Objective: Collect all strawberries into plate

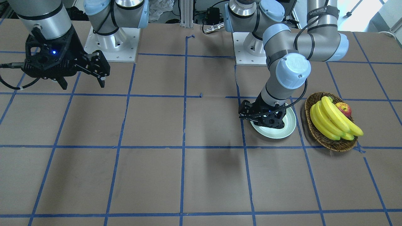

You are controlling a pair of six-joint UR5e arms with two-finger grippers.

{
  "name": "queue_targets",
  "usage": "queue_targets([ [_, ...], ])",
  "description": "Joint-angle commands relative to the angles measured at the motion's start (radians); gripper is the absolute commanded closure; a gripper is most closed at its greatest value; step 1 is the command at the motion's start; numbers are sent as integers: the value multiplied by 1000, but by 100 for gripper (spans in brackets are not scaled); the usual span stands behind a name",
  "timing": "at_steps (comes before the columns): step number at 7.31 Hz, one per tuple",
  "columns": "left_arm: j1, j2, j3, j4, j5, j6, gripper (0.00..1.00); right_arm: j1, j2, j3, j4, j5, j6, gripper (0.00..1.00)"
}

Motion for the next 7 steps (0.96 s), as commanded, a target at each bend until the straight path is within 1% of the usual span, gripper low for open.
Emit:
queue_targets([
  [1,-68,56,192,-158,-8,-31,0,0,0,0,-1,0,1,0],
  [2,-62,91,235,-147,39,-36,0,0,2,-3,-2,0,1,0],
  [3,-50,110,234,-103,32,-36,0,0,2,-5,-2,0,1,0],
  [5,-46,136,256,-121,45,-19,0,0,0,-2,-2,0,1,0],
  [7,-48,150,295,-249,38,-33,0,0,0,-2,2,0,-1,0],
])
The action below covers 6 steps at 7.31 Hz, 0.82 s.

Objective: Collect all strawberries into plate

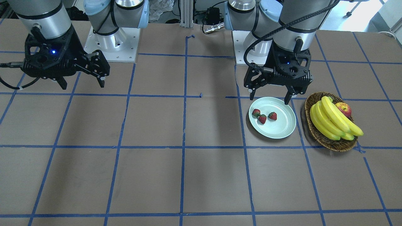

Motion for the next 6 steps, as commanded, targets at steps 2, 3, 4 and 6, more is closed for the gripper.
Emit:
queue_targets([
  [2,-1,15,23,-107,-1,-5,0,0,0,2,2,0,-1,0],
  [3,-1,18,25,-109,-6,-8,0,0,0,-1,2,0,-1,0],
  [4,-1,18,25,-109,-6,-7,0,0,-2,1,2,0,0,0],
  [6,-1,18,22,-109,-6,-8,0,0,-2,1,2,0,0,0],
])
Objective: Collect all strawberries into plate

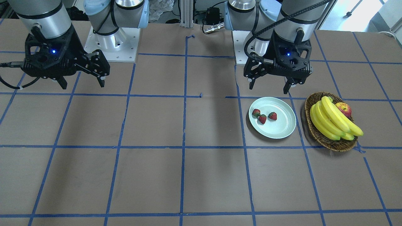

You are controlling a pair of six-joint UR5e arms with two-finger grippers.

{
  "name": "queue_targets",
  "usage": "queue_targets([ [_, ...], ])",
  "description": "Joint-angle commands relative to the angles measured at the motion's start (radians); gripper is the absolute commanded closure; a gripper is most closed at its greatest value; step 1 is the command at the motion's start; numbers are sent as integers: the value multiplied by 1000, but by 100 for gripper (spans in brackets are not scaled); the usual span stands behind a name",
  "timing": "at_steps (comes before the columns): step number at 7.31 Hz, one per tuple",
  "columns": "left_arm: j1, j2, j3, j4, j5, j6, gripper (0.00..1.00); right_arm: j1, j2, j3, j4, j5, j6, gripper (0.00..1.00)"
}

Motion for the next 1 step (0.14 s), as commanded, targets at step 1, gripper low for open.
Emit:
queue_targets([
  [1,0,0,-1,0,0,-1,0,0,0,0,0,0,0,0],
])
